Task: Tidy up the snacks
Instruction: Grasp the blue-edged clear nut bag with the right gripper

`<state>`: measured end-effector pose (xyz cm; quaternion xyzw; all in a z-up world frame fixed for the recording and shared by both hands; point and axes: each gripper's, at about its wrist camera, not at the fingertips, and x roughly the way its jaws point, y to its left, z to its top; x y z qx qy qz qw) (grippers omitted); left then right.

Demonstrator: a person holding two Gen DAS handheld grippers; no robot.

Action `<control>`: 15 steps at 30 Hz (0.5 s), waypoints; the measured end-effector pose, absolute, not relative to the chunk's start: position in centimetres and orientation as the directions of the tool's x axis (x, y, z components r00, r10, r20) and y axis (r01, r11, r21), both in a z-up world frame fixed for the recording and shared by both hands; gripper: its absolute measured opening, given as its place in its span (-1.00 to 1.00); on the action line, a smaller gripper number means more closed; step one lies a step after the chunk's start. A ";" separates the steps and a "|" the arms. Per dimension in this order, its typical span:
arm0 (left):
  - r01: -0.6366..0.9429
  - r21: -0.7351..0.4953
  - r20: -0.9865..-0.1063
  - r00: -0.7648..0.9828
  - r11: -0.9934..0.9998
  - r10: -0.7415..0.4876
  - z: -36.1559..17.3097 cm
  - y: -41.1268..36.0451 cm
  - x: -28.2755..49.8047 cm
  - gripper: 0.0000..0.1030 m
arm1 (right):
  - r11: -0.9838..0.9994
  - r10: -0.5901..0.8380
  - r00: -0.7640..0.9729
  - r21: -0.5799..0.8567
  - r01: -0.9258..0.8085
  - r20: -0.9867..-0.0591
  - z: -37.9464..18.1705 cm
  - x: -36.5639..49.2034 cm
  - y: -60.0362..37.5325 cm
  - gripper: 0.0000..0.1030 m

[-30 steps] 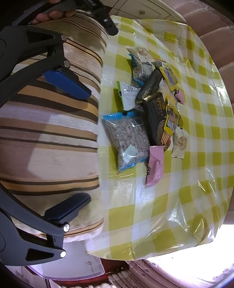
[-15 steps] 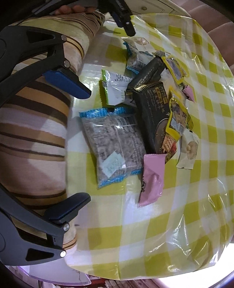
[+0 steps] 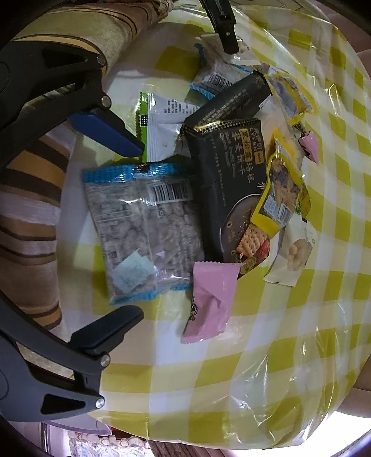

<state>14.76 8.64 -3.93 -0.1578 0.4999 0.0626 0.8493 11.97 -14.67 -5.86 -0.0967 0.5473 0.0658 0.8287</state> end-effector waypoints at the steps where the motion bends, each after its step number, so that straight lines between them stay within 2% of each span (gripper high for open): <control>1: -0.267 -0.216 -0.864 0.500 0.939 -0.056 -3.8 8.8 14.5 -0.19 | 0.972 0.002 0.385 -0.089 -0.218 -0.923 -6.0 12.3 -14.7 1.00; 6: -0.272 -0.241 -0.843 0.535 0.932 -0.061 -3.2 8.8 13.6 -0.31 | 0.973 0.017 0.373 -0.070 -0.220 -0.928 -6.5 13.7 -14.8 0.97; 8: -0.273 -0.245 -0.837 0.544 0.930 -0.061 -3.1 8.7 13.6 -0.35 | 0.977 0.042 0.377 -0.042 -0.210 -0.925 -6.5 14.2 -15.3 0.83; 15: -0.278 -0.272 -0.809 0.585 0.921 -0.062 -2.3 8.8 12.1 -0.39 | 0.980 0.089 0.392 0.010 -0.199 -0.916 -6.6 14.0 -17.6 0.68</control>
